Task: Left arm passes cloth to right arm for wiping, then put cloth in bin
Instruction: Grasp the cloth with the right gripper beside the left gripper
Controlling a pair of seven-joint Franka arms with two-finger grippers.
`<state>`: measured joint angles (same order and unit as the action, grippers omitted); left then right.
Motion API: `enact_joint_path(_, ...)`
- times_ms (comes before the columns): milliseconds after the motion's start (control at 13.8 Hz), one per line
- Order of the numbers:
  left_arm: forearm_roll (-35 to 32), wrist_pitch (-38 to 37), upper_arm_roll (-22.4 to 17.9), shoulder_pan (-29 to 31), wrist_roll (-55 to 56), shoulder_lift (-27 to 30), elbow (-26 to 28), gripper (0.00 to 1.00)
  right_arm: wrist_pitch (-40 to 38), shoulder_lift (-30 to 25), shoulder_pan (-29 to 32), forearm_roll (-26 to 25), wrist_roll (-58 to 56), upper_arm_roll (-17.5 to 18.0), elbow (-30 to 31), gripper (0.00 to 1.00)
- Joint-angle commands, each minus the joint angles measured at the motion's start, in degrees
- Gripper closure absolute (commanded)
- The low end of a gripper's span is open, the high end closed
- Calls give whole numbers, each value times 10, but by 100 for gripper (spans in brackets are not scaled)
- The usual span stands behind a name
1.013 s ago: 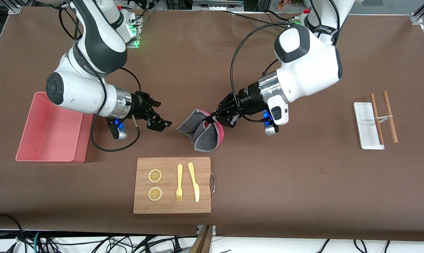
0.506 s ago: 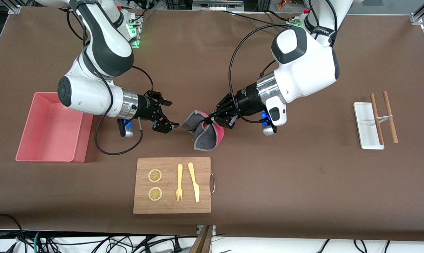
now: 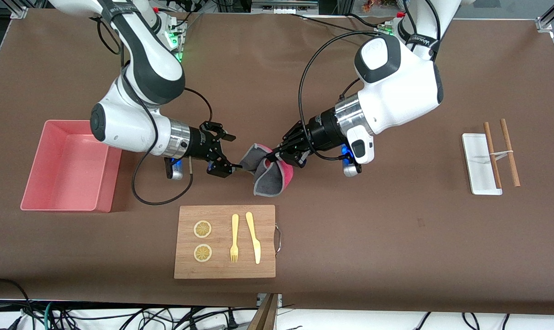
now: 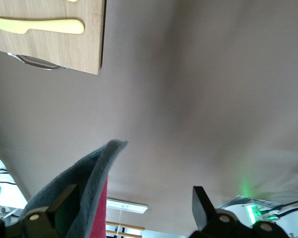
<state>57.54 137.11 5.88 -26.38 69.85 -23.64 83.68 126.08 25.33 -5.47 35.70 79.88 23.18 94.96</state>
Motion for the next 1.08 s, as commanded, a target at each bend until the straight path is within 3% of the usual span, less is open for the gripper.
enact_joint_path(0, 11, 4, -7, -9, 6, -6, -15, 100, 15, 2, -2, 13, 10, 6, 2, 0)
enact_joint_path(72, 11, 4, -7, -9, 6, -6, -15, 100, 16, 2, -2, 13, 10, 6, 1, 0)
enact_joint_path(145, 11, 4, -7, -9, 6, -6, -15, 100, 19, 3, -3, 14, 11, 6, 2, 7)
enact_joint_path(289, 12, 4, -7, -8, 6, -5, -15, 100, 31, 9, -3, 14, 11, 12, 2, 63)
enact_joint_path(434, 10, 4, -7, -9, 5, -6, -15, 100, 32, 12, -3, 25, 11, 12, 0, 99)
enact_joint_path(1013, 10, 4, -7, -7, 4, -5, -15, 100, 30, 11, -3, 32, 11, 12, -2, 100)
